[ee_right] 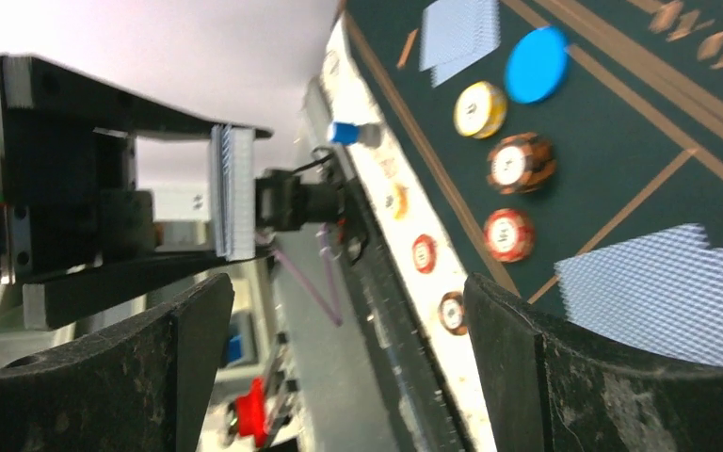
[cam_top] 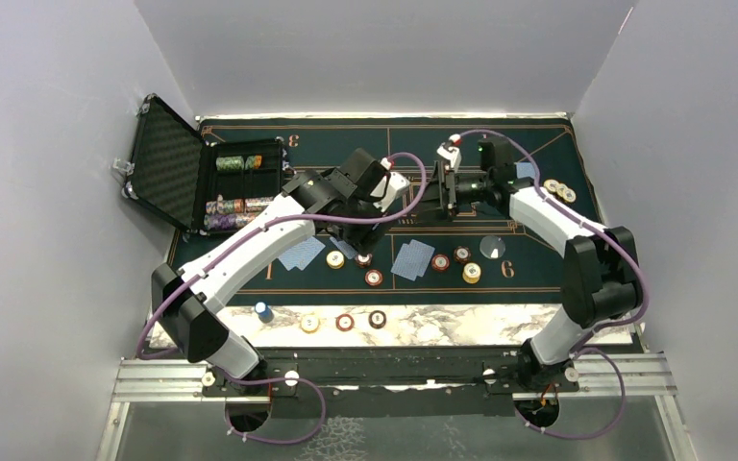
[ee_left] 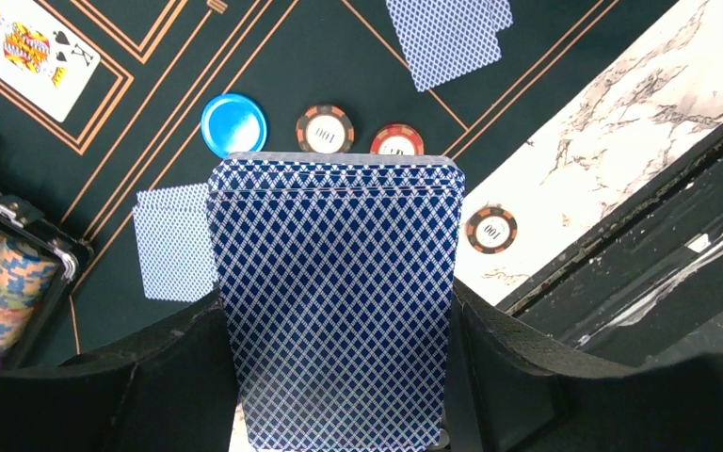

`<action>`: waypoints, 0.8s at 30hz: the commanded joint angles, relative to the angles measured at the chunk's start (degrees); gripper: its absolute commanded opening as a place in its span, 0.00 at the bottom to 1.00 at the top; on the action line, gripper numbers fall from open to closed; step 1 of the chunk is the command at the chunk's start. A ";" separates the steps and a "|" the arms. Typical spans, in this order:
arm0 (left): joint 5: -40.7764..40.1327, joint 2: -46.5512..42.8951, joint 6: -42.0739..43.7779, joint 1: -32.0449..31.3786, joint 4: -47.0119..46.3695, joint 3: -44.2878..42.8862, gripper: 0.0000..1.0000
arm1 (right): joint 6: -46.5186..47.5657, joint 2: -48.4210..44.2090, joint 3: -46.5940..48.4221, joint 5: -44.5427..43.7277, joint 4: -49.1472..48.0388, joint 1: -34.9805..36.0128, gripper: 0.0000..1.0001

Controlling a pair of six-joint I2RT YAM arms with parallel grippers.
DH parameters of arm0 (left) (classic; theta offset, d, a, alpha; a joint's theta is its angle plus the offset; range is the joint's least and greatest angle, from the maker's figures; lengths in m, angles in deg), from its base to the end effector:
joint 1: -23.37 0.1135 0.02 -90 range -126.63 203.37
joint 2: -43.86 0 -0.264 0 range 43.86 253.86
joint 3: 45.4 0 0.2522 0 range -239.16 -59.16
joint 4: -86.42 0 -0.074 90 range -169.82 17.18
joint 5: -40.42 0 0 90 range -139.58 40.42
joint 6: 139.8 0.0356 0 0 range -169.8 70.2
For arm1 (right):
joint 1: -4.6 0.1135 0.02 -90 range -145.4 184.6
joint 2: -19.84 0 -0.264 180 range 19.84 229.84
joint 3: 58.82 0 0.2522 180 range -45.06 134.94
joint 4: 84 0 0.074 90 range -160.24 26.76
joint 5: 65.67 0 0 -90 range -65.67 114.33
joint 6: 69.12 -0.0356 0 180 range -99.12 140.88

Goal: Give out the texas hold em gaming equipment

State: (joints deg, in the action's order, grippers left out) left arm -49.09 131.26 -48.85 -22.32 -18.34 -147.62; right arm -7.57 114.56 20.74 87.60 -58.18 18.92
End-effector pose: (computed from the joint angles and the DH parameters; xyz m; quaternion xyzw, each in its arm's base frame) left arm 0.2135 -0.2191 0.3464 0.3837 0.8874 -0.1010 0.2345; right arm 0.3343 0.1181 0.2516 -0.1207 0.7956 0.5732 0.1549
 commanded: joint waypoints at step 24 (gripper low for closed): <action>2.91 -1.33 3.18 -2.57 -4.94 -0.37 0.00 | -1.65 7.60 6.68 3.19 0.54 13.53 0.87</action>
State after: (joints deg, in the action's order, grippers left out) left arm -47.12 131.17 -45.48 -24.37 -21.14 -147.16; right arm -18.46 121.40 22.80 96.58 -68.81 32.94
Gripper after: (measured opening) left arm 0.672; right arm 0.882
